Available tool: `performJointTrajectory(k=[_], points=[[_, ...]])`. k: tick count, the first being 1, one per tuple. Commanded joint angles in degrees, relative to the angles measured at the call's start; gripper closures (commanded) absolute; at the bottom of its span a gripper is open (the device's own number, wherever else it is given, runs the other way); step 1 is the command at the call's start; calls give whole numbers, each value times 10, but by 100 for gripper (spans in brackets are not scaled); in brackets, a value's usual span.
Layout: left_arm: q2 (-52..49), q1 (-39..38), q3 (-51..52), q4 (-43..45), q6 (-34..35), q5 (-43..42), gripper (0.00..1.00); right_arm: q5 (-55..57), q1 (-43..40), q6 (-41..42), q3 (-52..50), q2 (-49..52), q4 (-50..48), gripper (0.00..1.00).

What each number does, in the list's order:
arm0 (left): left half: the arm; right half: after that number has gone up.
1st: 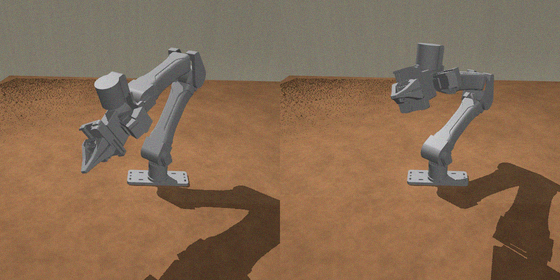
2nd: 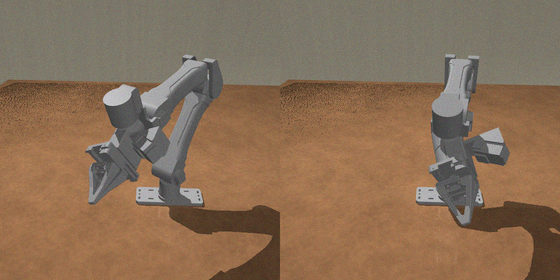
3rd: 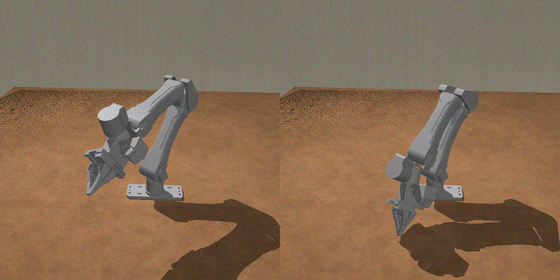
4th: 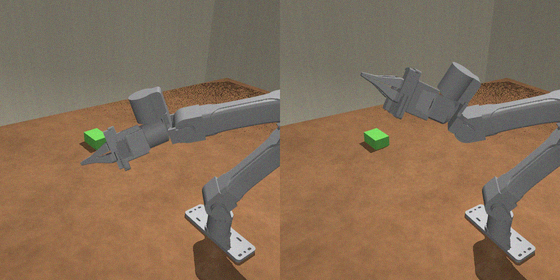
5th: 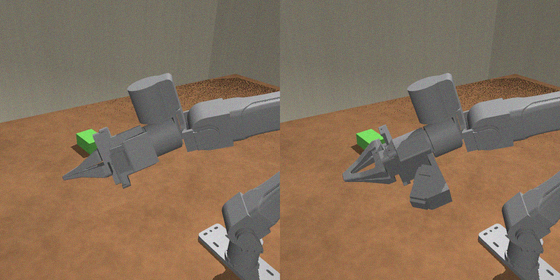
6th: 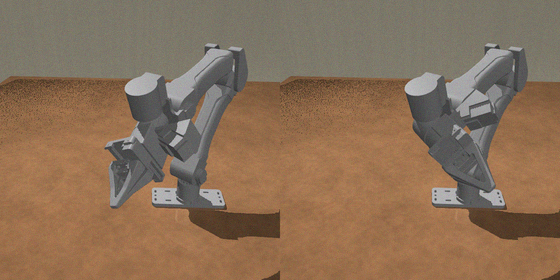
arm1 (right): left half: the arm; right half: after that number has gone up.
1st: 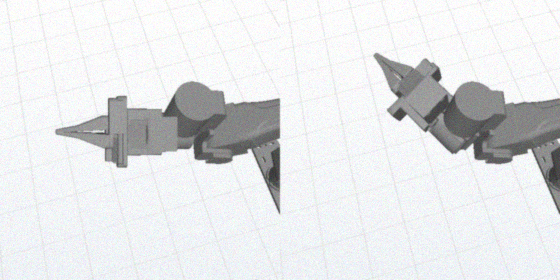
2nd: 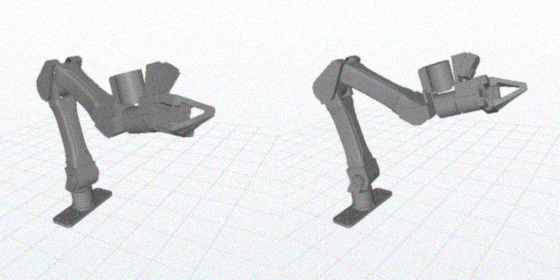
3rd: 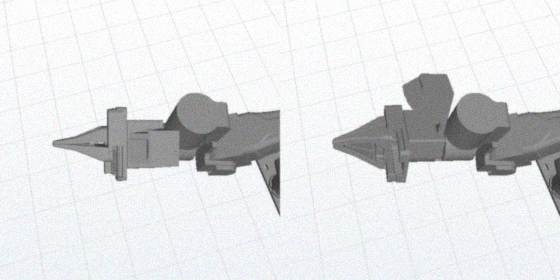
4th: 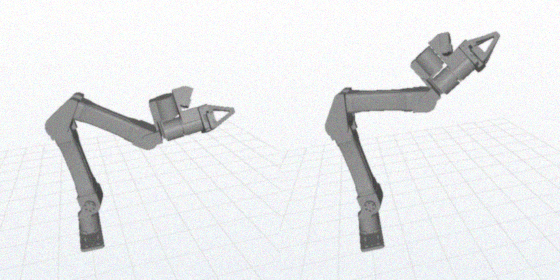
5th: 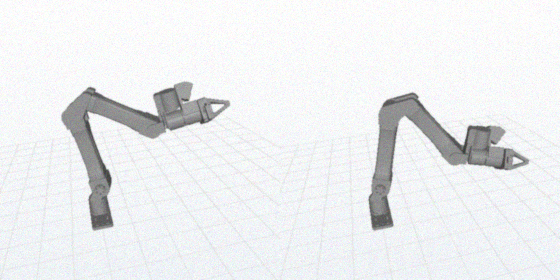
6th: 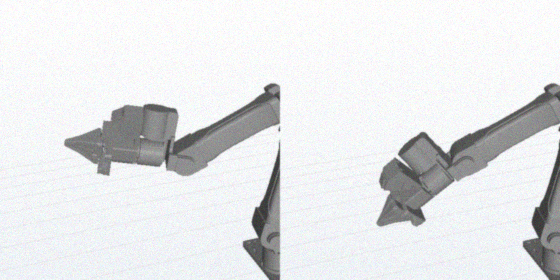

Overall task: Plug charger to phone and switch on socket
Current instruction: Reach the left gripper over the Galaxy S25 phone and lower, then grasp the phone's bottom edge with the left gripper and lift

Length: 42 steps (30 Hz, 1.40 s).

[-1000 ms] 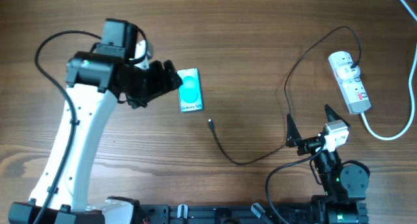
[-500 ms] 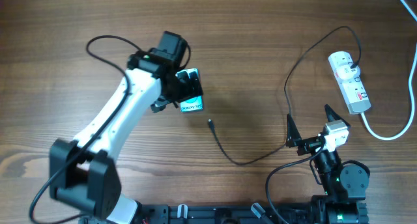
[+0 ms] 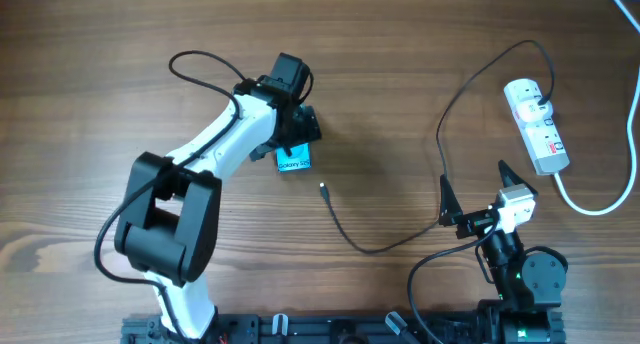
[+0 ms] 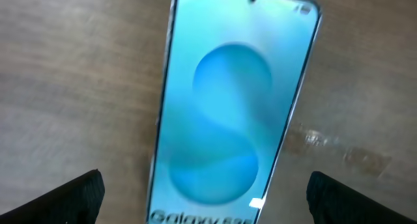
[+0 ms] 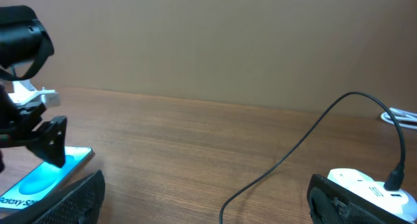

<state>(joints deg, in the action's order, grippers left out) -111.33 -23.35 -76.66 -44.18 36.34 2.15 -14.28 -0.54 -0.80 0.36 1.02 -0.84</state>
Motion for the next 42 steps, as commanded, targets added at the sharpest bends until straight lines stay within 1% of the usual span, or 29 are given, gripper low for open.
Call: performJointTrajectory(k=[1,6,9,11,15,16,17,19,22,23,27,29,31,32,34,37,42], points=[[-25,-2,5,37,2,14,0,7,-2,-6,-1,-2,-2,0],[-40,-2,7,52,2,14,0,8,-2,-5,-1,-2,-2,0],[-49,-2,7,51,2,14,4,7,-2,-6,-1,-2,-2,0],[-58,-2,7,52,2,14,5,8,-2,-6,-1,-2,-2,0],[-62,-3,7,43,2,14,13,8,-2,-5,-1,-2,-2,0],[-62,-5,7,36,2,14,18,8,-2,-6,-1,-2,-2,0],[-62,-6,7,32,2,14,20,7,-2,-5,-1,-2,-2,0],[-62,-10,7,16,2,14,21,7,-2,-6,-1,-2,-2,0],[-62,-19,7,-11,2,14,28,8,-2,-6,-1,-2,-2,0],[-62,-22,7,-25,2,14,28,8,-2,-6,-1,-2,-2,0],[-62,-33,7,-82,2,7,26,8,-2,-6,-1,-2,-2,0],[-62,-36,7,-116,2,-15,20,8,-2,-5,-1,-2,-2,0],[-62,-37,7,-135,2,-26,16,7,-2,-5,-1,-2,-2,0],[-62,-37,7,-143,2,-27,9,7,-2,-6,-1,-2,-2,0],[-62,-37,7,-140,2,-27,0,8,-2,-6,-1,-2,-2,0],[-62,-37,7,-116,1,-25,0,7,-2,-6,-1,-2,-2,0],[-62,-35,7,-56,2,33,0,7,-2,-6,-1,-2,-2,0]])
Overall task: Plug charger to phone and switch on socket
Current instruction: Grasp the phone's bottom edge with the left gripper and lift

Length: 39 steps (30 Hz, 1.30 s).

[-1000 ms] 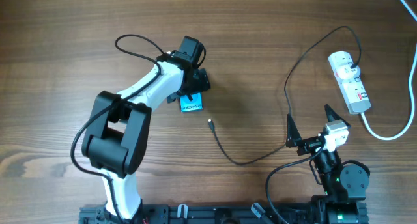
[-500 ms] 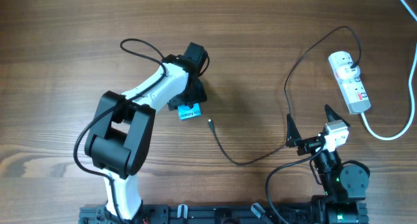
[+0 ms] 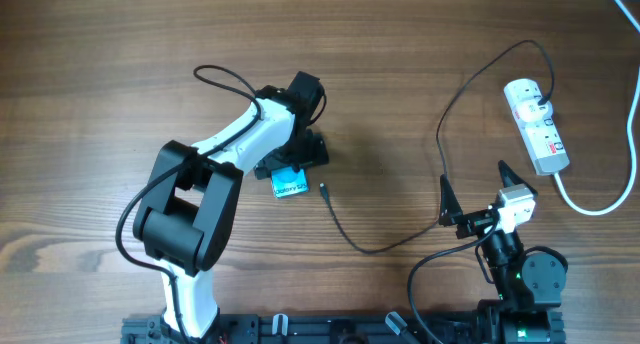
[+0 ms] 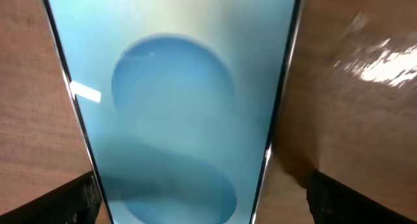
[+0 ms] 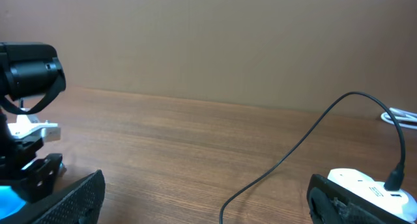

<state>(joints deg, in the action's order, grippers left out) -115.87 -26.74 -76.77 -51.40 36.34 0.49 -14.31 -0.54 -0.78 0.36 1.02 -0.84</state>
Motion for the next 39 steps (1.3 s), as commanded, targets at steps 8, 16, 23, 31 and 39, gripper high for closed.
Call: performJointTrajectory(k=[8,16,23,31,39], points=[[-17,5,8,8,2,28,0,8,-2,-6,-1,-2,-2,0],[-17,19,39,45,20,23,0,8,-2,-6,-1,-2,-2,0],[-17,29,45,45,29,22,9,8,-2,-6,-1,-2,-2,0],[-17,25,46,45,29,24,33,8,-2,-6,-1,-2,-2,0],[-17,25,45,54,29,19,35,8,-2,-6,-1,-2,-2,0]])
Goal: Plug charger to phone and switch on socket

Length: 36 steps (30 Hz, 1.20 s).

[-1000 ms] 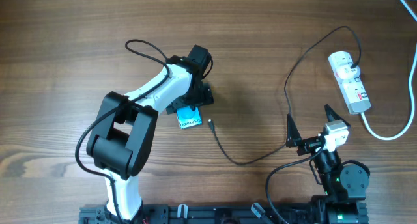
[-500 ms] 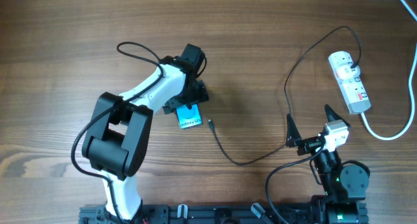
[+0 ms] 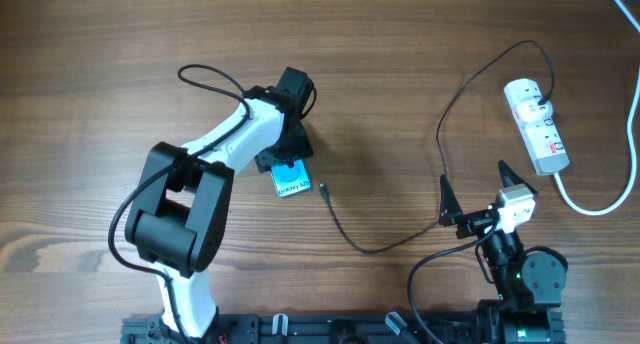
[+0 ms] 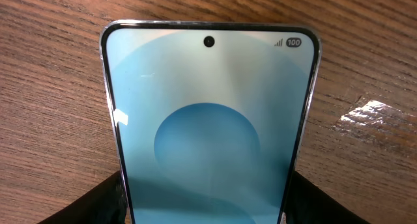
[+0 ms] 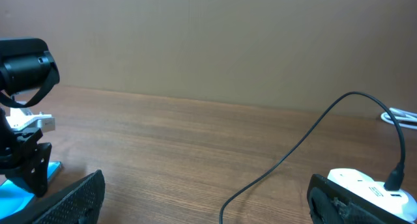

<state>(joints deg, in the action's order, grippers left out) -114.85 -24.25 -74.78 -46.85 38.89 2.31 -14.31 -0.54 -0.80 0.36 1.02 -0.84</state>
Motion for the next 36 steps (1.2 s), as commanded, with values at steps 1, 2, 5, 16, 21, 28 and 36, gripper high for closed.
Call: performJointTrajectory(k=[1,2,5,16,21,28,36], points=[[-27,1,26,9,3,-3,35,8,-2,-5,-1,-2,-2,1],[-27,2,26,9,3,-13,35,2,-2,-5,-1,-2,-2,0],[-27,7,26,27,-42,-84,36,-63,-2,29,-1,-2,-10,0],[-27,43,26,51,-162,-306,36,-325,-2,203,139,200,4,0],[-27,45,26,51,-162,-308,36,-409,-1,170,339,483,173,0],[-27,45,26,51,-162,-315,36,-620,23,177,458,785,165,17],[-27,45,26,51,-162,-314,35,-301,193,162,457,898,144,21]])
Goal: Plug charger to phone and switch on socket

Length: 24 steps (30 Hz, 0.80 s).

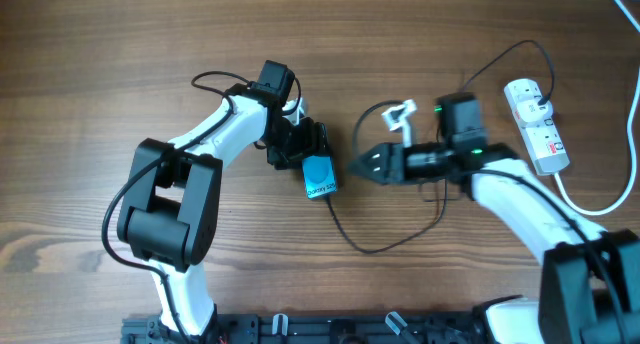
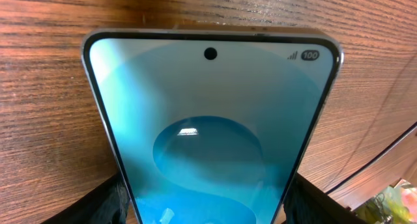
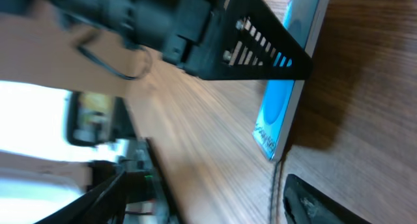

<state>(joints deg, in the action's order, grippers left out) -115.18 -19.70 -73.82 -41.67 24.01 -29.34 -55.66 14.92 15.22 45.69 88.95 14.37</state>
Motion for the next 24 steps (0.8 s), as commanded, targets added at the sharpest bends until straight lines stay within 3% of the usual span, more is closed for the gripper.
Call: performJointTrajectory(k=[1,8,16,21,24], points=[[-24,0,16,-1,-13,2,35,162,58,16,4,27,-12,19],[-24,0,16,-1,-14,2,35,188,102,29,4,115,-91,18],[-24,0,16,-1,-14,2,35,132,136,46,4,209,-210,25],[-24,0,16,-1,-14,3,36,132,136,49,4,209,-222,55],[-24,0,16,0,-14,3,36,157,136,77,4,209,-227,58]])
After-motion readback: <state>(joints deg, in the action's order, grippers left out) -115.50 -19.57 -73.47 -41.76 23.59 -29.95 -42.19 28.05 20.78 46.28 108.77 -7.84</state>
